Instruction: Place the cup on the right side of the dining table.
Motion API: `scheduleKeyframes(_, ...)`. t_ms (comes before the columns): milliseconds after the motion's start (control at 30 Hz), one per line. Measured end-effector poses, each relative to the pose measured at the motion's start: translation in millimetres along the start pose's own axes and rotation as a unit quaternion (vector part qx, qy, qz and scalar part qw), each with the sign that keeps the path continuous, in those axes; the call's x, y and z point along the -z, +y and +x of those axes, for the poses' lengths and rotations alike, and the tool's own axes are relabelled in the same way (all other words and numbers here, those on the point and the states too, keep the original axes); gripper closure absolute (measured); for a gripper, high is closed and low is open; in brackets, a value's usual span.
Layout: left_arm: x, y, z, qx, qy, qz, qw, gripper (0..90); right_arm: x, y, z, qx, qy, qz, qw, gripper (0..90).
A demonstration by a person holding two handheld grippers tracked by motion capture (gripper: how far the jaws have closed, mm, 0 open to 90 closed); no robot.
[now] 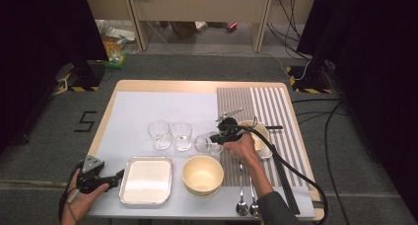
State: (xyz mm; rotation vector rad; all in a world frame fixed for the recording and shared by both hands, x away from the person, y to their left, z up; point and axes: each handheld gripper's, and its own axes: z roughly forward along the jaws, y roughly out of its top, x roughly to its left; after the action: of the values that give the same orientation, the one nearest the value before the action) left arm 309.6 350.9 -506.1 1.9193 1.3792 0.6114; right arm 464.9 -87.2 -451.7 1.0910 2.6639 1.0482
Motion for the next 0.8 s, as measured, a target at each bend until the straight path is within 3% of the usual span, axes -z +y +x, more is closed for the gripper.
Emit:
scheduleKeyframes(300, 0.1, 0.0, -0.2, -0.001, 0.001, 0.000, 1.0000, 15.3, 6.2, 3.7, -3.8, -0.010, -0.009, -0.021, 0.9997, 85.5)
scheduleKeyframes(800, 0.1, 0.0, -0.3, -0.001, 0.001, 0.000, 1.0000, 15.2, 23.7, 28.4, -20.0, -0.038, -0.037, -0.053, 0.9972, 85.4)
